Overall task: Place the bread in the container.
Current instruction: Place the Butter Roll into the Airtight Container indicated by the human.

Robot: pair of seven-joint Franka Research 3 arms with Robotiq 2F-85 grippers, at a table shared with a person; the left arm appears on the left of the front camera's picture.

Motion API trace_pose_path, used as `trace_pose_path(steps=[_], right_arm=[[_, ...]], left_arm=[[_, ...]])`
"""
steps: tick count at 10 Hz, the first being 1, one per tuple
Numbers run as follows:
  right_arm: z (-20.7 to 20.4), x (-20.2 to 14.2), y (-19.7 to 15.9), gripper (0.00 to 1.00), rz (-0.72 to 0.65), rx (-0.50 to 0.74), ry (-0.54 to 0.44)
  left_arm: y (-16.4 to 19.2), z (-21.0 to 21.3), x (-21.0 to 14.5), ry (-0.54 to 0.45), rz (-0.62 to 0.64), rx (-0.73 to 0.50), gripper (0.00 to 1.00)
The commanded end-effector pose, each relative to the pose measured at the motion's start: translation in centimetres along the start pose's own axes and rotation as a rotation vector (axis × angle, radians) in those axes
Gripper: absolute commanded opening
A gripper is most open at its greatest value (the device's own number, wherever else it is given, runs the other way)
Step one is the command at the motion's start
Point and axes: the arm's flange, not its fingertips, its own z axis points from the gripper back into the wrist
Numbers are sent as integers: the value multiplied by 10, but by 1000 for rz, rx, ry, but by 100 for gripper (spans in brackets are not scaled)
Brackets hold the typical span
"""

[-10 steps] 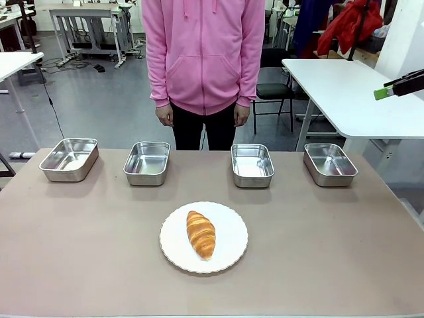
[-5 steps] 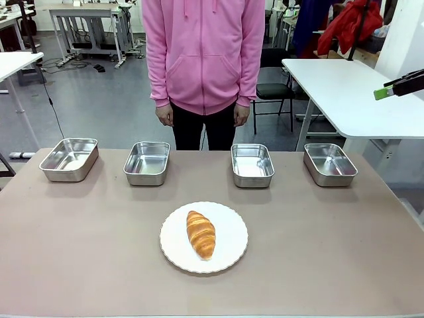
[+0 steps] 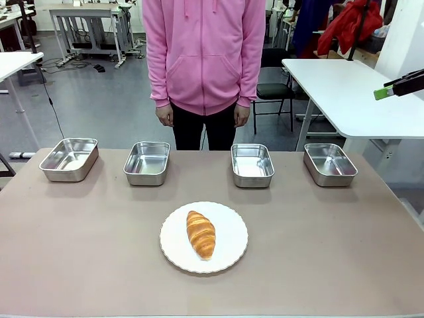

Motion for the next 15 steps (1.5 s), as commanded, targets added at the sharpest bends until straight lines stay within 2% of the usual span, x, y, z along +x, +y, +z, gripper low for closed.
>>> trace_pose_path(steps=[1,15], right_arm=[[-1,0,1,100,2,2,-2],[-1,0,1,100,2,2,-2]], left_arm=[[-1,0,1,-4,-4,1,100],[-1,0,1,-4,-4,1,100]])
